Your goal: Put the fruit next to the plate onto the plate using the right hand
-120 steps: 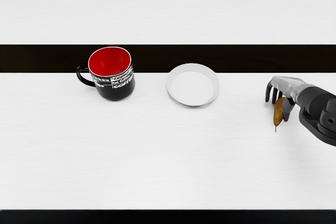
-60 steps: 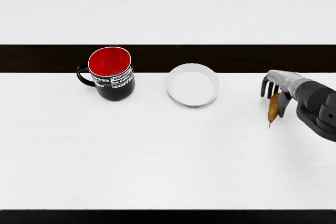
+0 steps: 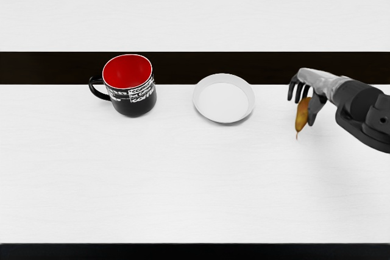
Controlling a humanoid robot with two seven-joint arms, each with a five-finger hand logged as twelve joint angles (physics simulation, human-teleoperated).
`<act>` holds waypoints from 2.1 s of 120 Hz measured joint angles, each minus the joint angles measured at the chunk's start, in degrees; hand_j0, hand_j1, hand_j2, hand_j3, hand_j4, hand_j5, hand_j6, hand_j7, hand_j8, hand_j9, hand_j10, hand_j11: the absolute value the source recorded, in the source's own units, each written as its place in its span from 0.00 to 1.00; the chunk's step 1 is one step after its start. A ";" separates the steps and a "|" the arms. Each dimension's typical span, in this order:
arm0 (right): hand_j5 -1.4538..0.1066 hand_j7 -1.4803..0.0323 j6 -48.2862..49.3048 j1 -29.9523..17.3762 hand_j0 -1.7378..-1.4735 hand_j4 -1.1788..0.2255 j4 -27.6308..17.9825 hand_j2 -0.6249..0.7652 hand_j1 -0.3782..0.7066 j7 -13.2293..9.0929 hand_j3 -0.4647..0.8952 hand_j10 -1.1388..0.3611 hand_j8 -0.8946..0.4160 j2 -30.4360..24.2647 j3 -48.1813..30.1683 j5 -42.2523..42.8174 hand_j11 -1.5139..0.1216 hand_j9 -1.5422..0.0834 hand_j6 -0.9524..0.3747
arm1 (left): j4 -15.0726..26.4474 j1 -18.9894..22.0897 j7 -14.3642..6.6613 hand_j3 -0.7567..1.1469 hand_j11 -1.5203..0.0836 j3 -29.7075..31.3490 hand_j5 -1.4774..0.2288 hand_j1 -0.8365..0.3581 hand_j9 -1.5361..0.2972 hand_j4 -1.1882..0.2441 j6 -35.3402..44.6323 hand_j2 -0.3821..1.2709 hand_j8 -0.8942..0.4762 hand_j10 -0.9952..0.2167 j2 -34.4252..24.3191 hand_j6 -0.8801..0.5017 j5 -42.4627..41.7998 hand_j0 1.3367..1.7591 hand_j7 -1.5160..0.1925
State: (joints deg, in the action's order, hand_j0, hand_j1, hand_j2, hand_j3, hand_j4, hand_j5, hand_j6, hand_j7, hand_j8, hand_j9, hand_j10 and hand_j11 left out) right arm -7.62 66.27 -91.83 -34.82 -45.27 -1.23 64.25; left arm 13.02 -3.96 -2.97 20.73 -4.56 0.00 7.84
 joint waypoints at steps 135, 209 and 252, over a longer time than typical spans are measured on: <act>0.33 0.36 0.57 11.96 0.30 0.33 3.65 0.79 0.66 -0.13 0.34 0.34 0.34 10.60 1.03 -9.84 0.35 0.37 0.18 | -1.84 0.62 0.01 0.40 0.95 -0.02 0.87 0.99 0.84 0.83 0.08 0.23 0.65 0.82 0.00 0.64 0.06 0.76 0.89; 0.33 0.37 0.52 17.56 0.30 0.34 12.18 0.78 0.66 -0.12 0.34 0.34 0.35 21.94 4.62 -15.27 0.35 0.37 0.18 | -1.86 0.71 -0.01 0.40 0.95 0.01 0.87 0.99 0.84 0.83 0.08 0.23 0.65 0.82 0.00 0.64 0.05 0.76 0.89; 0.33 0.37 1.42 17.43 0.30 0.35 18.25 0.74 0.65 -0.13 0.34 0.34 0.36 25.55 4.96 -15.61 0.36 0.38 0.19 | -1.86 0.53 0.01 0.40 0.95 -0.03 0.87 0.99 0.84 0.83 0.08 0.23 0.65 0.82 0.00 0.64 0.07 0.76 0.89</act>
State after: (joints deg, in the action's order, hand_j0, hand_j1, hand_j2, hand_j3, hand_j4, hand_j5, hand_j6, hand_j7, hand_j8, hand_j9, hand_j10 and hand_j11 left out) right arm -6.20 83.70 -73.58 -34.95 -19.71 3.72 48.64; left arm 11.16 -3.42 -2.96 20.70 -4.48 0.00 7.91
